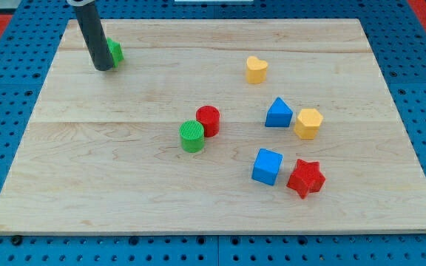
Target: Place the yellow heart at the right side of the green star
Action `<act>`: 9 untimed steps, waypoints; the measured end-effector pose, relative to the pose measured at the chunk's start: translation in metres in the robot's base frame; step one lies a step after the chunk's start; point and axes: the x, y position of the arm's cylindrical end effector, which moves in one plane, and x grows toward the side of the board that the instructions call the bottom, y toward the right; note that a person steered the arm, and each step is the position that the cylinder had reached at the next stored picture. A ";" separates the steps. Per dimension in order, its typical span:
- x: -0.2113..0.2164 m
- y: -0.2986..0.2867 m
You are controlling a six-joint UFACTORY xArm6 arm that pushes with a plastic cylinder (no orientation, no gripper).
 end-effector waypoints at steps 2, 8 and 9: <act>0.012 0.018; 0.029 0.260; 0.008 0.257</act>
